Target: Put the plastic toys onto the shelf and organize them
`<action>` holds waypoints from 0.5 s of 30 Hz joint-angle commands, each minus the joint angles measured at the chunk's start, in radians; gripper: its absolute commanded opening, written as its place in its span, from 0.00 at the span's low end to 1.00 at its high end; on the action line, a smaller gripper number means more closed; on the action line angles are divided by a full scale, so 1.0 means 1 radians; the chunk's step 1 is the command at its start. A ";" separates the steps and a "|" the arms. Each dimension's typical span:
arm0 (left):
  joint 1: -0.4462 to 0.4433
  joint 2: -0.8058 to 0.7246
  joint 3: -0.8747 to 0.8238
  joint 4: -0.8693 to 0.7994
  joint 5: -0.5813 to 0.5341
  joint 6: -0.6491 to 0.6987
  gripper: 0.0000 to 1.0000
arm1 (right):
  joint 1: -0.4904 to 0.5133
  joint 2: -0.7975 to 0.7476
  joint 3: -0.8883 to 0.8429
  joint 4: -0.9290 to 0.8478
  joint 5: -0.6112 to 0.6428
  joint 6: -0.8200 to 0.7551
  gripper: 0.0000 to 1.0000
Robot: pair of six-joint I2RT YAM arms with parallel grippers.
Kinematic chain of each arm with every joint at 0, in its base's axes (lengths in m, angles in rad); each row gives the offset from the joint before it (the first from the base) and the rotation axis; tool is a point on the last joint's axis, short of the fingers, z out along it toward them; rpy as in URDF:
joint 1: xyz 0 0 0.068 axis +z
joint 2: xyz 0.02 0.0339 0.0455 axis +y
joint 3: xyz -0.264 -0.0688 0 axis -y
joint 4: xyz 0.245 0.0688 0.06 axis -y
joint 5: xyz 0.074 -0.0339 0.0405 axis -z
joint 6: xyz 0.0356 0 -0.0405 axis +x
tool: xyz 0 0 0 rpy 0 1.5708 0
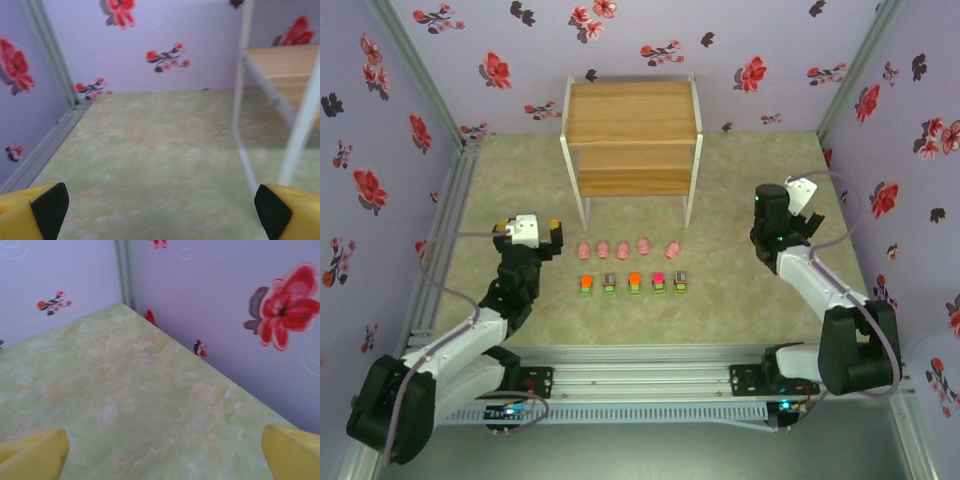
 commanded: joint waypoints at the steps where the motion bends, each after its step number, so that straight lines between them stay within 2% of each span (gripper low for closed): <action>1: -0.100 -0.025 0.091 -0.177 -0.084 -0.055 1.00 | 0.053 -0.021 0.067 -0.375 0.118 0.177 0.99; 5: -0.236 -0.001 0.139 -0.231 -0.086 -0.084 1.00 | 0.186 -0.120 -0.005 -0.314 0.134 0.096 0.99; 8: -0.293 0.031 0.174 -0.282 -0.095 -0.122 1.00 | 0.292 -0.213 -0.060 -0.304 0.155 0.079 0.99; 9: -0.314 0.044 0.176 -0.281 -0.128 -0.132 1.00 | 0.326 -0.244 -0.080 -0.303 0.155 0.080 0.99; 15: -0.369 0.104 0.197 -0.272 -0.145 -0.150 1.00 | 0.547 -0.332 -0.144 -0.349 0.161 0.131 0.99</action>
